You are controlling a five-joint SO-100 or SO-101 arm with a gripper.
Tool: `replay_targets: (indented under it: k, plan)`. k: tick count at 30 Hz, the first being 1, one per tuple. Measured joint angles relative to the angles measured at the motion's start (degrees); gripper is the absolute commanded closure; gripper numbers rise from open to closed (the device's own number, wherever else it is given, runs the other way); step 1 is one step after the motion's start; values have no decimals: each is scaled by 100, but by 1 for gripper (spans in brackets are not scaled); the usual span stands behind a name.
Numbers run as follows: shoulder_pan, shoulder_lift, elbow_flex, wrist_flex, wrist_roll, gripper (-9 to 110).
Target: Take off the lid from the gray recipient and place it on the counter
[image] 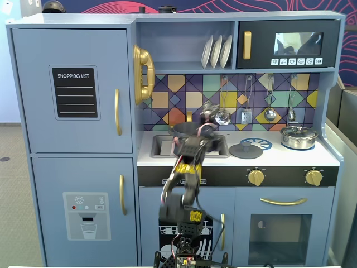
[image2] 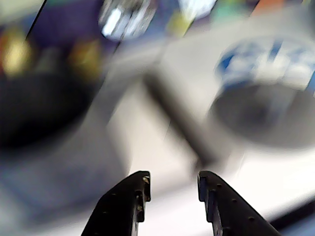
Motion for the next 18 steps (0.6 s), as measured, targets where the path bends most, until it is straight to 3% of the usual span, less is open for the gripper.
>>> replay_targets:
  k: [4,10,18]
  plan:
    - [-536,1213,1037,1652,-308,102]
    - [-1125,2391,3111,2558,-1116,100]
    - [-1714,2953,4922,3050,-554,97]
